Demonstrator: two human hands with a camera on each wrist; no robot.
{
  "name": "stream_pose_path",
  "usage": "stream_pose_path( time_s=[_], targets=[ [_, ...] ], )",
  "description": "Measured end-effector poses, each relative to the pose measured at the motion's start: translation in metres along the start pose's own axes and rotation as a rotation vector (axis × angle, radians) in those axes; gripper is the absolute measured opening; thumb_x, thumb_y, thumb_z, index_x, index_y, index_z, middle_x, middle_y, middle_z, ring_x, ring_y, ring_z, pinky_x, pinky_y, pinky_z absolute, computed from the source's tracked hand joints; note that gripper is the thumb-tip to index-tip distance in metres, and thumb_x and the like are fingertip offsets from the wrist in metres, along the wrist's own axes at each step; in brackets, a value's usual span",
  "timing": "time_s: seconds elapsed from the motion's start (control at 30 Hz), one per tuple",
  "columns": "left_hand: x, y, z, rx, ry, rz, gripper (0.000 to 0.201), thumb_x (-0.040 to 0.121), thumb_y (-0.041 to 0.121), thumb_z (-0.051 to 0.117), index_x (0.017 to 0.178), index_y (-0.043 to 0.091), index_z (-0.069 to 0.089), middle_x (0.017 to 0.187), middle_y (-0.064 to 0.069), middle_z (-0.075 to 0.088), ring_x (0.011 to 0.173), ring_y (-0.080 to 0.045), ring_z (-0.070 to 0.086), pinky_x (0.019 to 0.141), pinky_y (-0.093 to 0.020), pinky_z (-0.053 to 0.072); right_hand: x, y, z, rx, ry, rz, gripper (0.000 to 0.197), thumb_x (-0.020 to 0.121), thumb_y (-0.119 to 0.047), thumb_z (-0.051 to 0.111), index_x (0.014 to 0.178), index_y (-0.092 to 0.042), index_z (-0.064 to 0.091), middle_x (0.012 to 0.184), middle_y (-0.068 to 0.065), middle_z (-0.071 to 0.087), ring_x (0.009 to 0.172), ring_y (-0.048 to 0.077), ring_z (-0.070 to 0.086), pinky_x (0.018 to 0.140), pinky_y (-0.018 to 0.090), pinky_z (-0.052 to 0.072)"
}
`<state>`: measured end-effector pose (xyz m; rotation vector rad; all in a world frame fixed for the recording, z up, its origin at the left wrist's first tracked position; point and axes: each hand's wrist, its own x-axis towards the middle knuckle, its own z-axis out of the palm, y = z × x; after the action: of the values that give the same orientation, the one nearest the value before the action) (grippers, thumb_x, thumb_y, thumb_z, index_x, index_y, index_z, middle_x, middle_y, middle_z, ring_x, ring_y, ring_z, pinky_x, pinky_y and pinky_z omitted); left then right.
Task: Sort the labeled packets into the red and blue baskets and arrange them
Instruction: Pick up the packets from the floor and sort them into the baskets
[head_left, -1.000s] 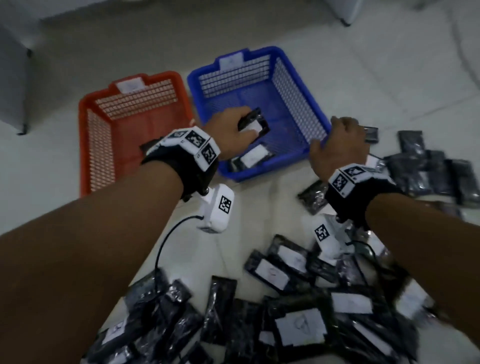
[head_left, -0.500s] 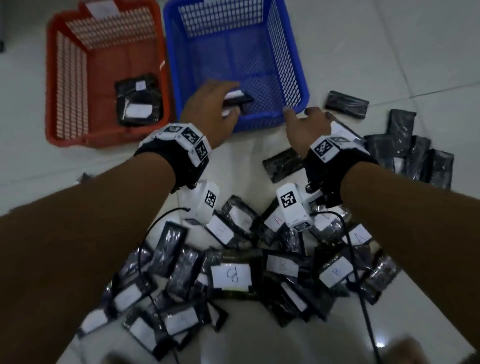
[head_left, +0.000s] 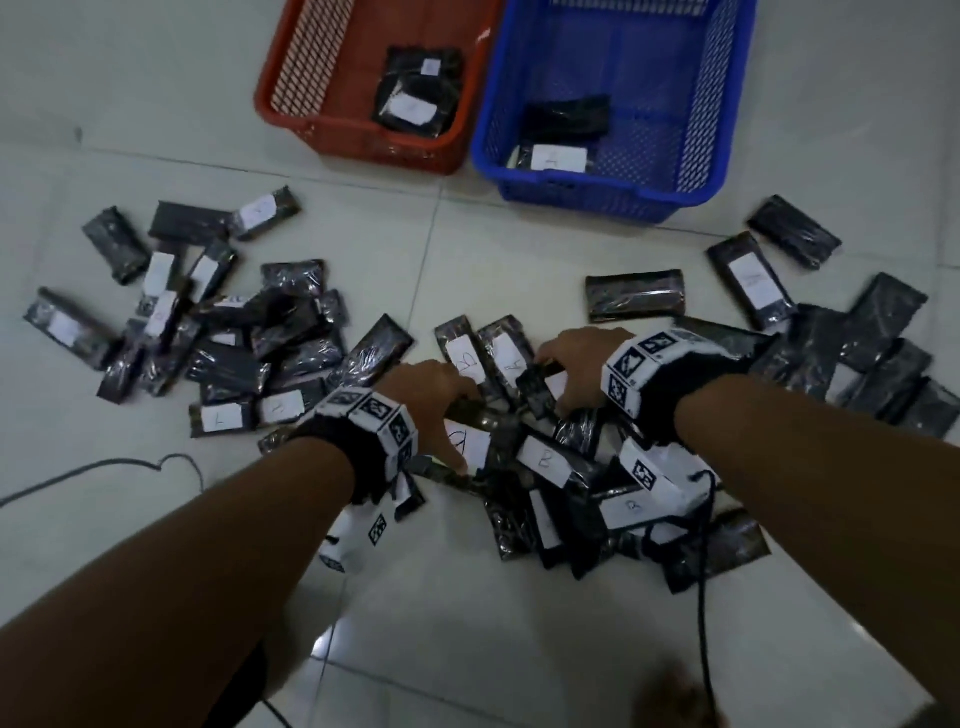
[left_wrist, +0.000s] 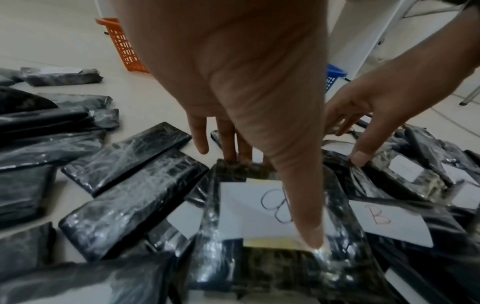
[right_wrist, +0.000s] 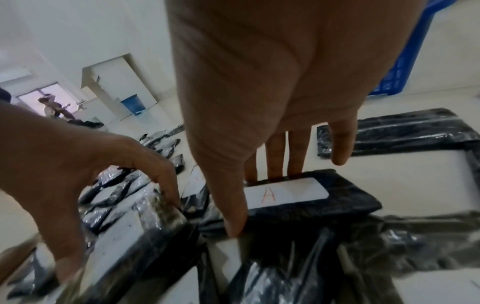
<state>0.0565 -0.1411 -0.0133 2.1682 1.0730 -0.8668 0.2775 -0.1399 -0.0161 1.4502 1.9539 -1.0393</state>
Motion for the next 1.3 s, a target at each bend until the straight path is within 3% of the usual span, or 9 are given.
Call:
stream_pose_path(
  time_s=[0.17, 0.3, 0.47, 0.6, 0.67, 0.83, 1.0, 1.17, 1.3],
  targets=[
    [0.007, 0.013, 0.009, 0.061, 0.046, -0.003, 0.066, 0.064, 0.046, 0.082, 0.118, 0.023, 0.052, 0.114, 0.0, 0.054, 0.108, -0.021, 0.051, 0.081, -0.03, 0.04, 0.002, 0.009, 0.015, -0.091, 0.104, 0.013, 0.056, 0.07, -0.046, 0.078, 0.118, -0.03, 0.055, 0.118, 0.003, 0.049, 0.111, 0.026, 0.053, 0.096, 0.047, 0.036],
    [0.006, 0.013, 0.001, -0.059, 0.156, -0.003, 0.052, 0.074, 0.037, 0.074, 0.121, 0.029, 0.055, 0.111, 0.003, 0.063, 0.103, -0.021, 0.059, 0.076, -0.027, 0.044, -0.007, 0.014, 0.014, 0.014, 0.16, -0.009, 0.03, 0.077, -0.035, 0.072, 0.094, -0.024, 0.05, 0.096, 0.002, 0.058, 0.085, 0.023, 0.059, 0.072, 0.032, 0.045],
    [-0.002, 0.004, -0.032, -0.091, 0.265, 0.044, 0.033, 0.083, 0.046, 0.066, 0.114, 0.037, 0.066, 0.102, 0.007, 0.071, 0.093, -0.019, 0.065, 0.079, -0.036, 0.054, -0.016, 0.02, -0.017, 0.082, 0.314, -0.028, 0.032, 0.087, -0.039, 0.063, 0.111, -0.023, 0.049, 0.102, 0.008, 0.061, 0.087, 0.027, 0.058, 0.069, 0.032, 0.044],
    [0.004, -0.018, -0.083, -0.199, 0.368, -0.001, 0.024, 0.083, 0.044, 0.067, 0.092, 0.022, 0.069, 0.079, 0.005, 0.066, 0.078, -0.019, 0.064, 0.067, -0.028, 0.048, -0.008, 0.018, -0.056, 0.127, 0.586, -0.016, 0.033, 0.092, -0.037, 0.057, 0.121, -0.023, 0.049, 0.113, 0.007, 0.061, 0.099, 0.029, 0.058, 0.073, 0.032, 0.041],
    [0.011, -0.032, -0.118, -0.207, 0.358, -0.039, 0.021, 0.085, 0.033, 0.068, 0.092, 0.014, 0.064, 0.085, 0.0, 0.061, 0.083, -0.021, 0.061, 0.068, -0.027, 0.042, -0.002, 0.015, -0.079, 0.167, 0.72, -0.018, 0.031, 0.094, -0.035, 0.055, 0.122, -0.023, 0.049, 0.118, 0.004, 0.058, 0.101, 0.029, 0.058, 0.075, 0.035, 0.042],
    [0.037, -0.079, -0.2, -0.145, 0.455, -0.049, 0.047, 0.088, 0.032, 0.065, 0.129, 0.012, 0.054, 0.123, -0.012, 0.06, 0.111, -0.031, 0.057, 0.091, -0.034, 0.046, 0.017, 0.018, -0.136, 0.142, 0.855, 0.003, 0.032, 0.097, -0.029, 0.051, 0.127, -0.019, 0.049, 0.126, 0.004, 0.054, 0.106, 0.03, 0.056, 0.082, 0.038, 0.044],
    [0.072, -0.114, -0.253, -0.071, 0.613, -0.082, 0.048, 0.089, 0.022, 0.063, 0.132, 0.005, 0.049, 0.12, -0.021, 0.061, 0.108, -0.035, 0.058, 0.08, -0.03, 0.039, 0.054, 0.027, -0.171, 0.032, 0.839, 0.147, 0.026, 0.096, -0.025, 0.053, 0.121, -0.019, 0.051, 0.12, 0.005, 0.053, 0.102, 0.031, 0.057, 0.085, 0.043, 0.041],
    [0.107, -0.139, -0.274, 0.016, 0.59, -0.1, 0.045, 0.088, 0.028, 0.064, 0.126, 0.007, 0.05, 0.116, -0.016, 0.061, 0.104, -0.033, 0.059, 0.078, -0.032, 0.042, 0.084, 0.032, -0.174, 0.081, 0.69, 0.152, 0.028, 0.094, -0.025, 0.055, 0.122, -0.023, 0.056, 0.122, 0.002, 0.059, 0.11, 0.029, 0.055, 0.095, 0.045, 0.036],
    [0.122, -0.151, -0.293, 0.024, 0.554, -0.049, 0.056, 0.083, 0.032, 0.071, 0.132, 0.017, 0.048, 0.125, -0.007, 0.058, 0.11, -0.03, 0.056, 0.091, -0.041, 0.047, 0.094, 0.036, -0.17, 0.079, 0.674, 0.188, 0.042, 0.094, -0.022, 0.052, 0.135, -0.025, 0.046, 0.129, 0.003, 0.057, 0.117, 0.029, 0.051, 0.097, 0.045, 0.031]
  ],
)
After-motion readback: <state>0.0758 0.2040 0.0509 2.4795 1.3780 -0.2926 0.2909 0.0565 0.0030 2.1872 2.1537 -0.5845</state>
